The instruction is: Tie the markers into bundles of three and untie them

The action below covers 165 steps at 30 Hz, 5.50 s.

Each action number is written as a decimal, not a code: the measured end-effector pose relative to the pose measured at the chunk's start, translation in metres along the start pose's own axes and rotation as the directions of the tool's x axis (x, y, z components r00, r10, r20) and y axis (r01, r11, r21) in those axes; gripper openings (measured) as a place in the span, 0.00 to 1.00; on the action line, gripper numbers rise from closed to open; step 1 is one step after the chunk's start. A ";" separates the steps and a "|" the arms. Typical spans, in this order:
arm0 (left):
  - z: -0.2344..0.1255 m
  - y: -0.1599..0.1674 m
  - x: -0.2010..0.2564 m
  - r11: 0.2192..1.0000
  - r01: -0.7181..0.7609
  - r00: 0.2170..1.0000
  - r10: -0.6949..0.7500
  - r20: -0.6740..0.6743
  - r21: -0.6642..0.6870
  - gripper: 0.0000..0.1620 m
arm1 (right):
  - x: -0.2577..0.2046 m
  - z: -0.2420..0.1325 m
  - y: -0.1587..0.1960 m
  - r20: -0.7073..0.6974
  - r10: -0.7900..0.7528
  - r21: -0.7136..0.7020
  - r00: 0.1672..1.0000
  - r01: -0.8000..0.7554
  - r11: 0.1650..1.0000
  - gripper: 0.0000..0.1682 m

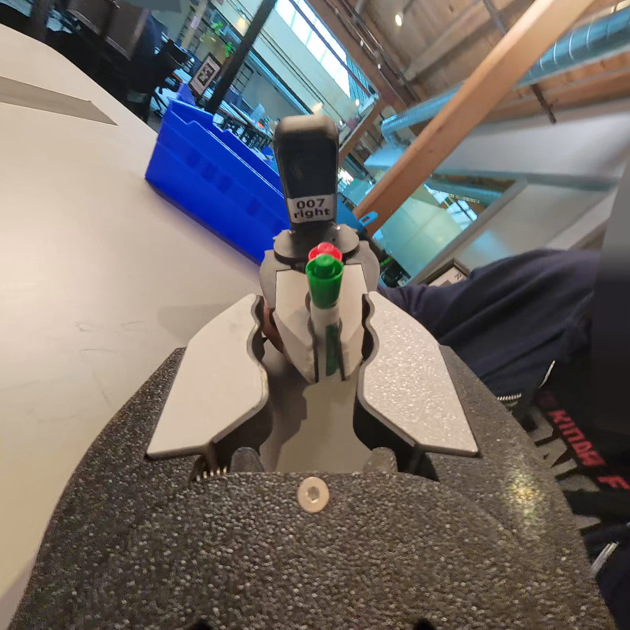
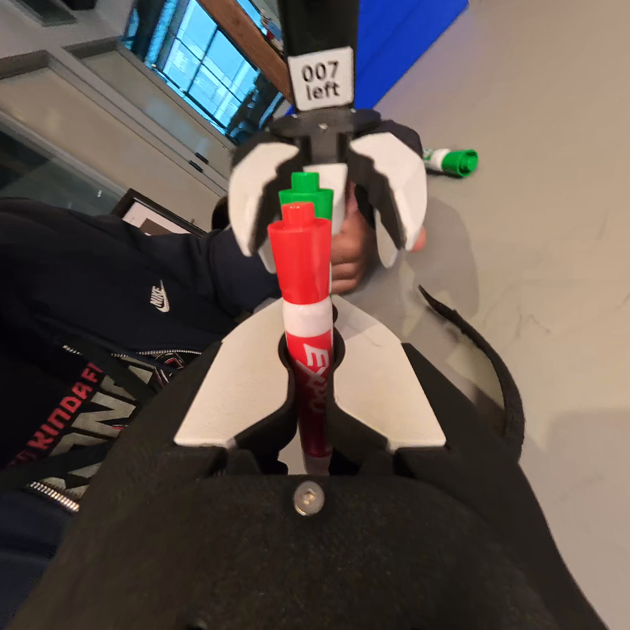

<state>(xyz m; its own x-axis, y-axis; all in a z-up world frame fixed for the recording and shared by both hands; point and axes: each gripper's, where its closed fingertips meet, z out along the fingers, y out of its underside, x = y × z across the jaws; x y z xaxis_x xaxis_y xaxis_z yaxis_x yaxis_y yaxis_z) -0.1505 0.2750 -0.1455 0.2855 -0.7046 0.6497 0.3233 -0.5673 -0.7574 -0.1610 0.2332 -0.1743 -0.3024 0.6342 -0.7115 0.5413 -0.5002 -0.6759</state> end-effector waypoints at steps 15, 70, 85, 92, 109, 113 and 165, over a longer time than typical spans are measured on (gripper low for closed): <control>0.003 0.033 0.051 0.923 -0.373 0.909 0.343 -0.236 -0.096 0.22 | -0.030 0.022 0.025 0.125 -0.406 -0.040 0.905 0.414 0.909 0.09; 0.005 0.059 0.041 0.649 -0.660 0.733 0.666 -0.136 -0.378 0.11 | 0.020 -0.019 0.072 -0.113 -0.570 -0.485 0.814 0.455 0.747 0.11; 0.006 0.076 0.030 0.657 -0.631 0.759 0.633 -0.154 -0.412 0.13 | 0.021 0.005 0.069 -0.177 -0.617 -0.462 0.767 0.489 0.740 0.11; 0.004 0.079 0.028 0.654 -0.634 0.758 0.632 -0.163 -0.412 0.12 | 0.021 0.006 0.071 -0.161 -0.580 -0.445 0.799 0.465 0.765 0.13; 0.002 0.103 0.012 0.609 -0.570 0.789 0.594 -0.159 -0.552 0.18 | 0.027 0.008 0.078 -0.175 -0.600 -0.492 0.781 0.458 0.740 0.14; 0.003 0.103 0.008 0.609 -0.552 0.797 0.587 -0.144 -0.569 0.13 | 0.030 0.008 0.080 -0.187 -0.599 -0.511 0.779 0.443 0.736 0.14; 0.013 0.029 -0.033 0.934 0.166 0.845 -0.300 0.443 0.316 0.12 | 0.086 -0.011 0.027 -0.683 -0.572 -0.478 0.454 0.315 0.820 0.29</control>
<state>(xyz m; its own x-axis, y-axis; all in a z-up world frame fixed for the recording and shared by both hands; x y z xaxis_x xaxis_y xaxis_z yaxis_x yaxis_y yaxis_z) -0.1388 0.2876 -0.1876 0.5443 -0.2362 0.8050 0.6341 -0.5125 -0.5791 -0.1638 0.2809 -0.2518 0.0886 0.9768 0.1950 0.7240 0.0713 -0.6862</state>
